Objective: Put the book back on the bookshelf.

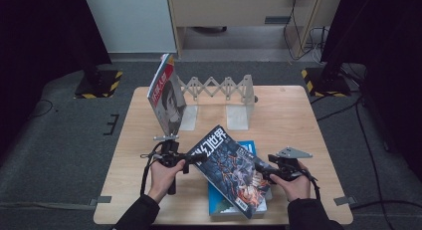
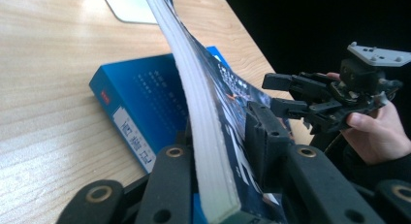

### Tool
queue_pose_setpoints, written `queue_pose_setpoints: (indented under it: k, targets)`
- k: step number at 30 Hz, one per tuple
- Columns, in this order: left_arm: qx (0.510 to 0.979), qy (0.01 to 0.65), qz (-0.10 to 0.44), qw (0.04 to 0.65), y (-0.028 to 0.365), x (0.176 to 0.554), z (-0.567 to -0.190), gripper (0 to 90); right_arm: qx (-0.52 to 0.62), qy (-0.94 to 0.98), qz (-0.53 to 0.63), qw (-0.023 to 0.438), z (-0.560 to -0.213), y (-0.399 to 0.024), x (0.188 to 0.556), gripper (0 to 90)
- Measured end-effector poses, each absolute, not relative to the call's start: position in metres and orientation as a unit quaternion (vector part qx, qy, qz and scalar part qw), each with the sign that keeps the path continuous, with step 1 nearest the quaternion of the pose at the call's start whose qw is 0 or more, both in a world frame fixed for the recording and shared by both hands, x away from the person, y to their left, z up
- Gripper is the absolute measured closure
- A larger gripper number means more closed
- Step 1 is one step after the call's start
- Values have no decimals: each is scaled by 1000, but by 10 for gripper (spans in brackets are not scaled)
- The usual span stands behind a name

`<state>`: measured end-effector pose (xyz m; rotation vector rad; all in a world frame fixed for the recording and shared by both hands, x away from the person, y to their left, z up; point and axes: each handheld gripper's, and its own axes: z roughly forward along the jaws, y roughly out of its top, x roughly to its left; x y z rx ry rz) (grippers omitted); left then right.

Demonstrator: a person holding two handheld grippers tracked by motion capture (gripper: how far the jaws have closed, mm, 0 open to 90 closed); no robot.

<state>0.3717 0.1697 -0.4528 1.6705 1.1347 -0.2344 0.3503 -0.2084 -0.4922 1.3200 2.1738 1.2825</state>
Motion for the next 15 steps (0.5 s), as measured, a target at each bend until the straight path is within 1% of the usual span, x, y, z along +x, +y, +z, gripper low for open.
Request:
queue_pose_setpoints:
  k: [5,6,11,15]
  targets:
    - [694,478,-97,530,171,371,-440,753,467,750,440,164,-490,-217,351,313]
    - [688,478,-97,538,172,372,-431,765,471,747,437,171,-489,-222,352,312]
    - [668,472,-99,567,174,374,-407,808,473,745,431,188,-488,-233,354,305]
    - [666,465,-82,578,175,376,-389,816,481,742,424,193,-490,-242,356,300]
